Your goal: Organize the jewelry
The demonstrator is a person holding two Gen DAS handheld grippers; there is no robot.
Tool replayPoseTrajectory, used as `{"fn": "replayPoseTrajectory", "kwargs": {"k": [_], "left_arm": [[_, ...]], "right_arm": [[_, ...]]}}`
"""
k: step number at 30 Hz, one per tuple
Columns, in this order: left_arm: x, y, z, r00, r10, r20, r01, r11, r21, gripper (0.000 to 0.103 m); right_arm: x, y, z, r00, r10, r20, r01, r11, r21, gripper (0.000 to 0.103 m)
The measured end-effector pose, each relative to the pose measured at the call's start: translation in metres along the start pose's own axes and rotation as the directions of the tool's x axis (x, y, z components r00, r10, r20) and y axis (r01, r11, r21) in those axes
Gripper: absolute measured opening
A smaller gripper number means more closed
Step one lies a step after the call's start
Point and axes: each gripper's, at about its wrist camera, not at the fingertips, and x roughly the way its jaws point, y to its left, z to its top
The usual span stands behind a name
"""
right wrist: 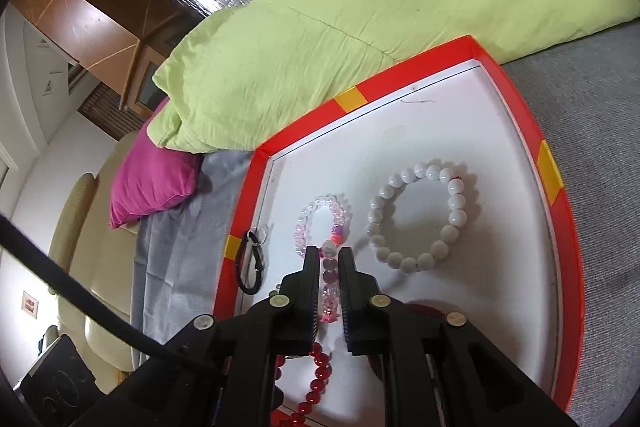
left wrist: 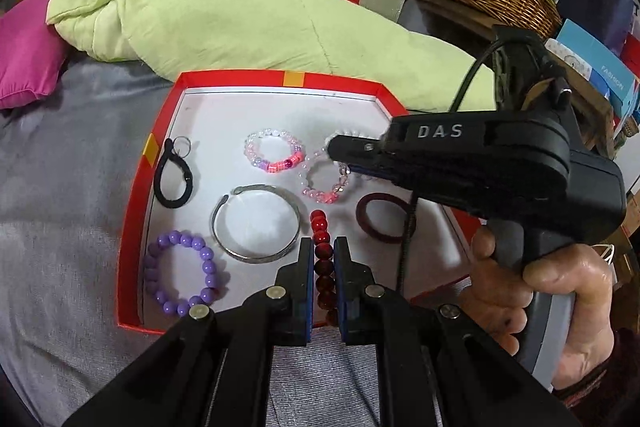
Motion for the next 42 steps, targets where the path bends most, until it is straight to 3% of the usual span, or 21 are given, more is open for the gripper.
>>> {"fn": "replayPoseTrajectory", "kwargs": {"k": [3,5,7,14,16,19,20,24,30,42], "left_arm": [[0.001,0.002,-0.001,1.0,0.011,-0.012,-0.012,1.0,-0.007,0.012],[0.003,0.002,-0.001,1.0,0.018,-0.02,-0.018,1.0,-0.006,0.021],[0.002,0.001,-0.002,0.999,0.029,-0.021,-0.029,1.0,0.006,0.04],[-0.012,0.008,-0.001,0.997,0.08,0.018,-0.08,0.996,0.024,0.058],[-0.015,0.011,-0.001,0.993,0.117,0.023,-0.117,0.993,0.028,0.067],[-0.021,0.016,-0.002,0.987,0.16,0.028,-0.161,0.987,0.018,0.07],[-0.024,0.018,-0.002,0.983,0.183,0.027,-0.183,0.983,0.014,0.07],[-0.034,0.018,-0.003,0.969,0.242,0.041,-0.243,0.97,0.017,0.077],[-0.055,0.009,-0.008,0.959,0.27,0.082,-0.273,0.961,0.035,0.079],[-0.079,0.0,-0.017,0.936,0.326,0.13,-0.334,0.941,0.05,0.081]], "right_arm": [[-0.003,-0.004,0.001,1.0,0.001,-0.002,-0.001,1.0,0.017,0.012],[-0.007,-0.004,0.002,1.0,-0.007,0.007,0.007,1.0,0.011,0.013],[-0.01,-0.003,0.002,1.0,-0.006,0.012,0.006,1.0,0.005,0.013],[-0.03,0.007,0.001,0.999,-0.026,0.043,0.027,0.999,-0.044,0.013],[-0.036,0.01,0.0,0.998,-0.047,0.047,0.05,0.997,-0.066,0.017],[-0.042,0.015,-0.005,0.994,-0.088,0.058,0.093,0.991,-0.099,0.048],[-0.046,0.017,-0.007,0.993,-0.099,0.067,0.106,0.988,-0.11,0.05],[-0.061,0.024,-0.016,0.982,-0.164,0.092,0.177,0.971,-0.159,0.05],[-0.092,0.035,-0.035,0.958,-0.253,0.137,0.277,0.938,-0.208,0.05],[-0.141,0.051,-0.066,0.918,-0.329,0.223,0.381,0.888,-0.259,0.056]]}}
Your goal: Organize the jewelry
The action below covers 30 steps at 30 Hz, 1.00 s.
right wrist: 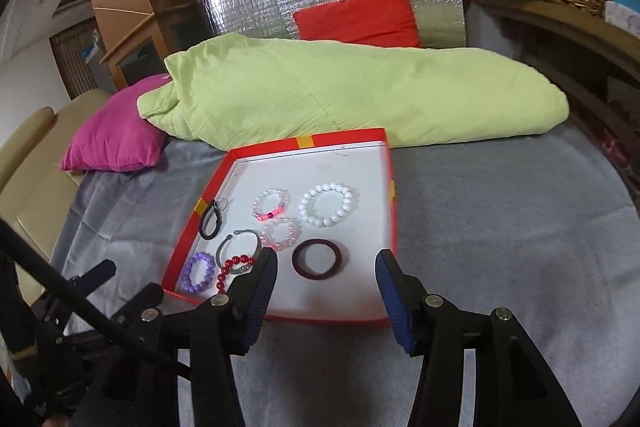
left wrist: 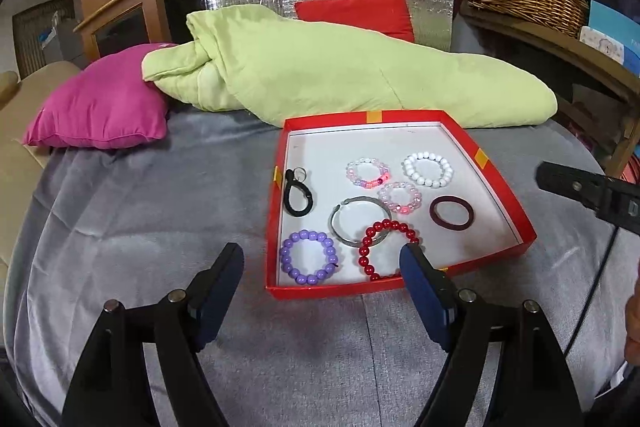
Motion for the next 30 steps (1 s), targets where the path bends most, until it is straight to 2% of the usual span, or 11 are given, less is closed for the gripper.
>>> {"fn": "replayPoseTrajectory", "kwargs": {"k": [11,21,27,30], "left_arm": [[-0.014,0.004,-0.001,0.999,0.053,0.009,-0.052,0.999,-0.007,0.081],[-0.024,0.014,0.001,0.992,0.124,-0.02,-0.124,0.991,-0.045,0.082],[-0.044,0.018,0.0,0.989,0.141,0.035,-0.138,0.987,-0.08,0.082],[-0.05,0.017,-0.001,0.985,0.171,0.026,-0.169,0.982,-0.082,0.082]], "right_arm": [[-0.029,-0.003,-0.017,0.998,-0.051,0.023,0.051,0.999,-0.003,0.062],[-0.045,0.001,-0.033,0.995,-0.092,0.035,0.092,0.996,-0.019,0.064],[-0.06,0.004,-0.043,0.994,-0.094,0.053,0.095,0.995,-0.018,0.066],[-0.065,0.005,-0.048,0.994,-0.093,0.057,0.094,0.995,-0.017,0.066]]}}
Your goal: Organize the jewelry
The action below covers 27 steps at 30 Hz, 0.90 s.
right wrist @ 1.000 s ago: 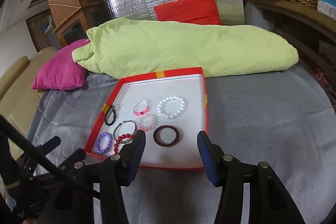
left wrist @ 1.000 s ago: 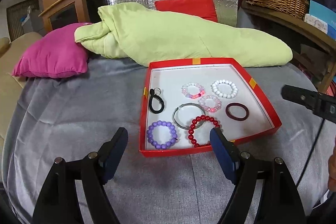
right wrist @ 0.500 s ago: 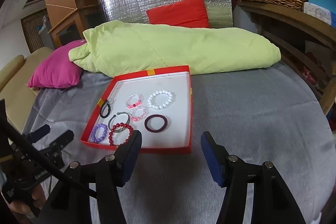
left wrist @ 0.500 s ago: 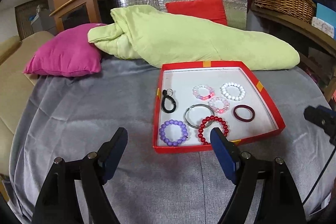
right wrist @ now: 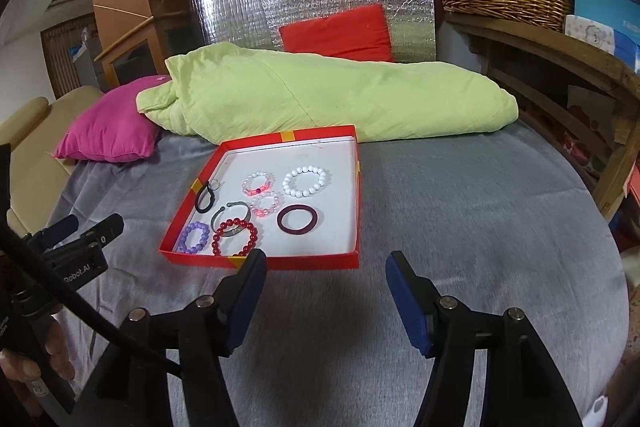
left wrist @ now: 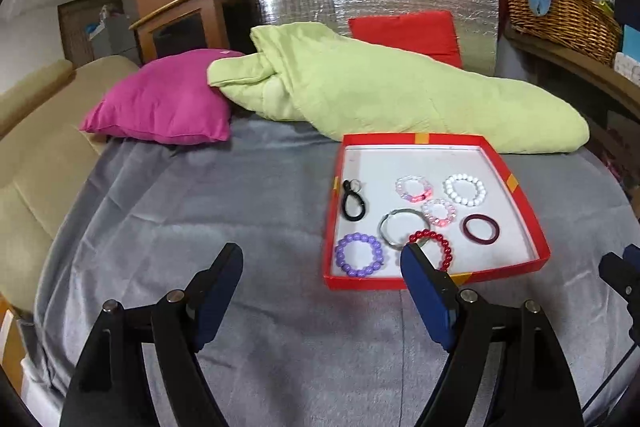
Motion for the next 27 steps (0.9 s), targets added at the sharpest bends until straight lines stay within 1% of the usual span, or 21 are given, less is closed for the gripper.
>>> {"fn": "replayPoseTrajectory", "kwargs": {"k": [3,7,11,15,17,20,24,27], "left_arm": [[-0.009,0.0,-0.003,1.0,0.005,0.015,-0.005,1.0,0.006,0.082],[-0.024,0.0,-0.01,0.998,0.038,0.054,-0.039,0.999,0.013,0.082],[-0.031,0.005,-0.018,0.996,0.052,0.069,-0.051,0.999,-0.005,0.082],[-0.024,0.009,-0.024,0.996,0.068,0.056,-0.067,0.998,-0.022,0.082],[-0.019,0.012,-0.024,0.997,0.062,0.043,-0.061,0.998,-0.028,0.082],[-0.012,0.015,-0.026,0.996,0.083,0.039,-0.081,0.996,-0.028,0.082],[-0.004,0.019,-0.028,0.996,0.082,0.022,-0.082,0.996,-0.025,0.082],[-0.005,0.023,-0.028,0.996,0.078,0.033,-0.077,0.996,-0.033,0.082]], "right_arm": [[-0.006,0.002,-0.005,1.0,-0.004,0.007,0.004,1.0,-0.004,0.066],[-0.014,0.0,-0.01,1.0,-0.005,0.016,0.005,1.0,0.005,0.067],[-0.016,0.003,-0.014,0.999,-0.022,0.025,0.022,1.0,-0.008,0.07],[-0.009,0.007,-0.016,0.999,-0.027,0.017,0.027,1.0,-0.014,0.071],[-0.003,0.008,-0.017,0.999,-0.033,0.01,0.033,0.999,-0.01,0.071],[0.007,0.011,-0.018,0.999,-0.043,-0.003,0.043,0.999,-0.006,0.071],[0.016,0.021,-0.018,0.998,-0.061,-0.001,0.061,0.998,-0.02,0.074],[0.019,0.029,-0.018,0.998,-0.06,0.0,0.06,0.997,-0.041,0.075]]}}
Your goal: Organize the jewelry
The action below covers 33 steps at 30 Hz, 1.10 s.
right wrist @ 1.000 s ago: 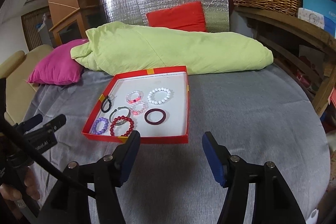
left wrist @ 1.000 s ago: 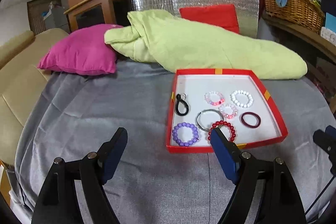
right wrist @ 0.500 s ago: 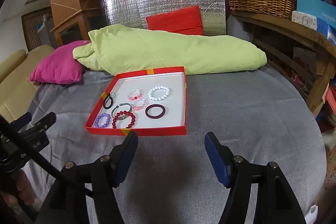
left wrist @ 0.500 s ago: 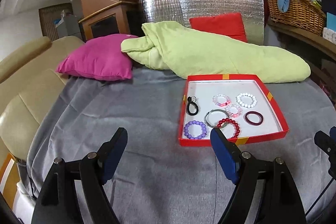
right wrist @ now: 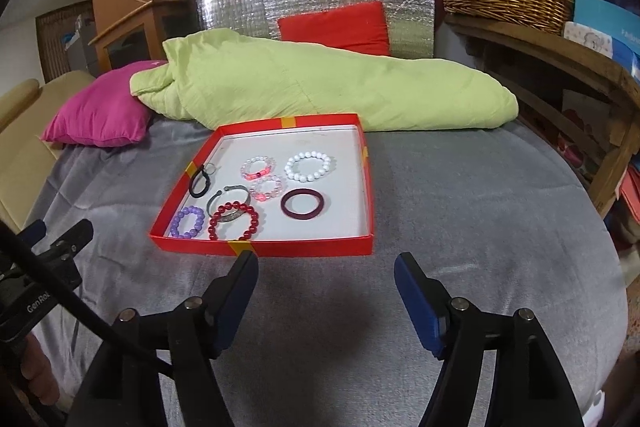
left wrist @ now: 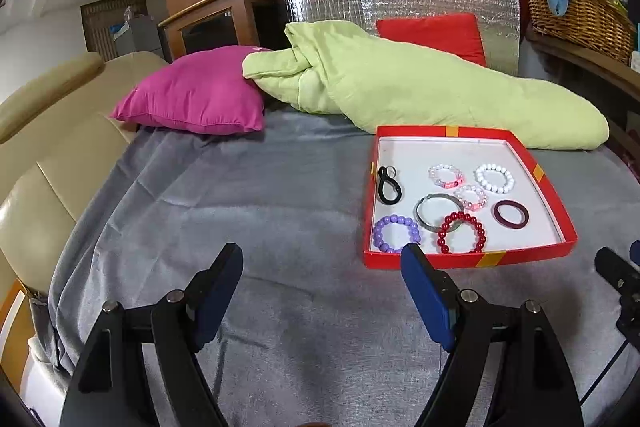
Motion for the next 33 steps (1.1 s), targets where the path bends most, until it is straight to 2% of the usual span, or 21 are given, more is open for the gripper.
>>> {"fn": "replayPoseTrajectory", "kwargs": {"k": [8,33], "left_arm": [[0.0015,0.007,0.0026,1.0,-0.012,0.001,0.012,1.0,-0.025,0.082],[-0.0035,0.0035,0.0032,0.999,-0.036,0.012,0.036,0.999,-0.012,0.082]], "right_arm": [[0.0018,0.0082,0.0007,0.999,-0.03,0.018,0.03,0.999,-0.032,0.076],[-0.0013,0.0023,0.0007,1.0,-0.023,0.021,0.023,1.0,-0.018,0.076]]}}
